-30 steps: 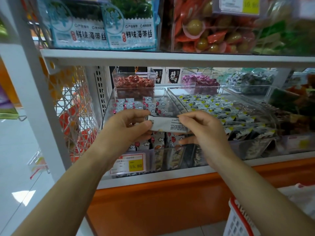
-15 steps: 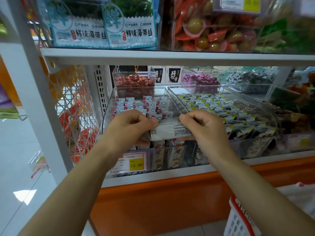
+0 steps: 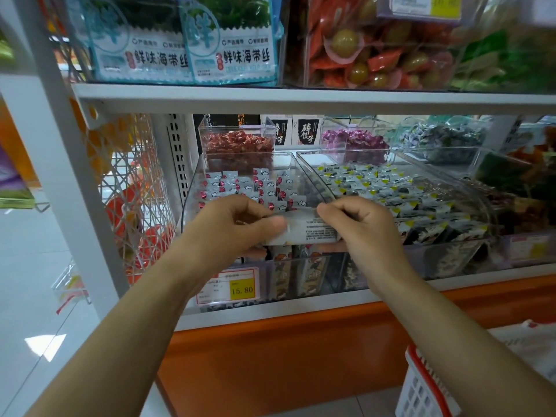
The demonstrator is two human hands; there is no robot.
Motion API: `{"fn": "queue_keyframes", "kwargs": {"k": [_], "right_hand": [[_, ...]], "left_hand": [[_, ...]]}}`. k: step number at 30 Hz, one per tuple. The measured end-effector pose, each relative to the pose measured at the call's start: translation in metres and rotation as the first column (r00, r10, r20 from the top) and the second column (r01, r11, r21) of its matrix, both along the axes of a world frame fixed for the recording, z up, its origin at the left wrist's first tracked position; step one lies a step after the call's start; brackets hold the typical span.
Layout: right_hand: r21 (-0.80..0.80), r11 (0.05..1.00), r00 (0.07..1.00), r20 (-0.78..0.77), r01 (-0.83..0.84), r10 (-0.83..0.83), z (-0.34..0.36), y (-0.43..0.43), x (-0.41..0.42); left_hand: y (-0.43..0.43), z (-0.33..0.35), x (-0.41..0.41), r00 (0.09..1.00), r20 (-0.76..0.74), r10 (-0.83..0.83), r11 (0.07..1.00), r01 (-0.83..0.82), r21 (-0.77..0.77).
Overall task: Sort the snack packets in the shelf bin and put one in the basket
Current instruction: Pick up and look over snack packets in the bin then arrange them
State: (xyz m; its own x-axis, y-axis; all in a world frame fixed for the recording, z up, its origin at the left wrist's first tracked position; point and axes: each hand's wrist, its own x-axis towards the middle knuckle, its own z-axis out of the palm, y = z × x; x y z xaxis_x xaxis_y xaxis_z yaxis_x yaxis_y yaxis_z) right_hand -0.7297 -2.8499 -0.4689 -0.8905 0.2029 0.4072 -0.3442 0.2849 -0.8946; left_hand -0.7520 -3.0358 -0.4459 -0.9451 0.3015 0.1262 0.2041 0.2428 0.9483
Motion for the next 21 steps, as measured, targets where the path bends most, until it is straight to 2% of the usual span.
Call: {"fn": "queue_keyframes", "kwargs": {"k": [2,4,7,11,13,17,19,21], "right_hand": [[-0.100,0.994,0.993,0.103,-0.052,0.062,0.003,0.004,-0.001],[-0.164,0.979,0.970,0.192,-0.120,0.151,0.005,0.009,-0.002],[-0.212,0.958,0.939,0.242,-0.194,0.244,0.008,0.015,-0.004],[-0.270,0.937,0.918,0.264,-0.224,0.295,0.006,0.018,-0.005],[-0.286,0.935,0.921,0.263,-0.210,0.288,0.002,0.016,-0.006],[-0.341,0.897,0.923,0.159,-0.282,0.351,-0.001,0.005,-0.004],[-0.242,0.922,0.932,0.125,-0.303,0.339,-0.002,-0.002,-0.002],[-0.041,0.968,0.961,0.122,-0.246,0.249,-0.006,-0.012,0.001]], "left_hand": [[-0.001,0.000,0.000,0.998,-0.060,-0.010,0.997,0.005,-0.080],[-0.004,0.000,-0.002,0.997,-0.077,-0.011,0.997,0.005,-0.083],[-0.007,0.001,-0.003,0.998,-0.064,-0.017,0.998,0.012,-0.068],[-0.005,-0.001,-0.003,0.995,-0.099,-0.018,0.996,0.010,-0.085],[-0.004,-0.003,-0.005,0.996,-0.092,0.003,0.999,-0.007,-0.044],[-0.005,-0.009,-0.011,0.979,-0.090,0.185,0.983,-0.184,0.029],[-0.005,-0.011,-0.014,0.956,-0.091,0.280,0.959,-0.276,0.060],[-0.002,-0.013,-0.015,0.938,-0.116,0.327,0.944,-0.320,0.074]]}}
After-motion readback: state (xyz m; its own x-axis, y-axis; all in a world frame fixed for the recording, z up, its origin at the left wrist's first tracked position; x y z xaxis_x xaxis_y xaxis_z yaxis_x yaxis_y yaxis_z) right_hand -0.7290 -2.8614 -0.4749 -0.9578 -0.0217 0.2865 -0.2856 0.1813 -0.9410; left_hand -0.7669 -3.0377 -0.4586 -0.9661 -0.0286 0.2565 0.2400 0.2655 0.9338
